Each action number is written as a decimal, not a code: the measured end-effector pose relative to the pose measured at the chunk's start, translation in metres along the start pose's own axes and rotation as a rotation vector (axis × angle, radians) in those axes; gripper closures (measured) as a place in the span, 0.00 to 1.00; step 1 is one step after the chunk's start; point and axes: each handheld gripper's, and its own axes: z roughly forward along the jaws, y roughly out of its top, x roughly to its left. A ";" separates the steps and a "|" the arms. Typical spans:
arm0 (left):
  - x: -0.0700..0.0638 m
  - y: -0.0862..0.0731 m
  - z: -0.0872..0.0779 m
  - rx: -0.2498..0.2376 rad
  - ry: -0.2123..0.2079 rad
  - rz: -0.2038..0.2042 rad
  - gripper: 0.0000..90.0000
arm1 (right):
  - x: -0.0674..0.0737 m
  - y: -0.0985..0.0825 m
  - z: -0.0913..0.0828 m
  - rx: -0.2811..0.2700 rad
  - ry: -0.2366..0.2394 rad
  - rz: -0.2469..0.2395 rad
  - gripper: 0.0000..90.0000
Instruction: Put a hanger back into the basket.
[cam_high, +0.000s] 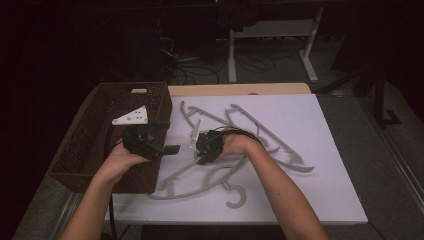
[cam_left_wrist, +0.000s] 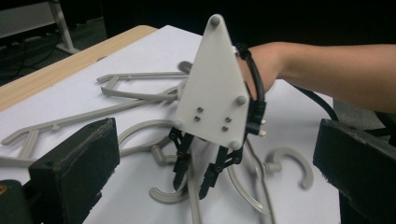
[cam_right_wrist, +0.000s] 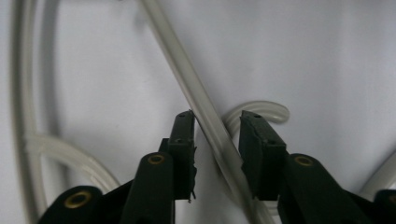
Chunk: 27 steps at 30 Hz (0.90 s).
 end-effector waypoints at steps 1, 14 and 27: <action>0.000 0.000 0.001 -0.001 -0.001 0.000 0.00 | 0.002 0.000 -0.001 0.004 0.017 -0.016 0.77; 0.002 -0.001 -0.002 -0.006 0.008 -0.008 0.00 | 0.015 -0.001 -0.011 0.030 0.076 -0.067 0.84; 0.004 -0.004 -0.003 0.004 0.015 -0.010 0.00 | 0.031 -0.006 -0.020 0.042 0.168 -0.081 0.89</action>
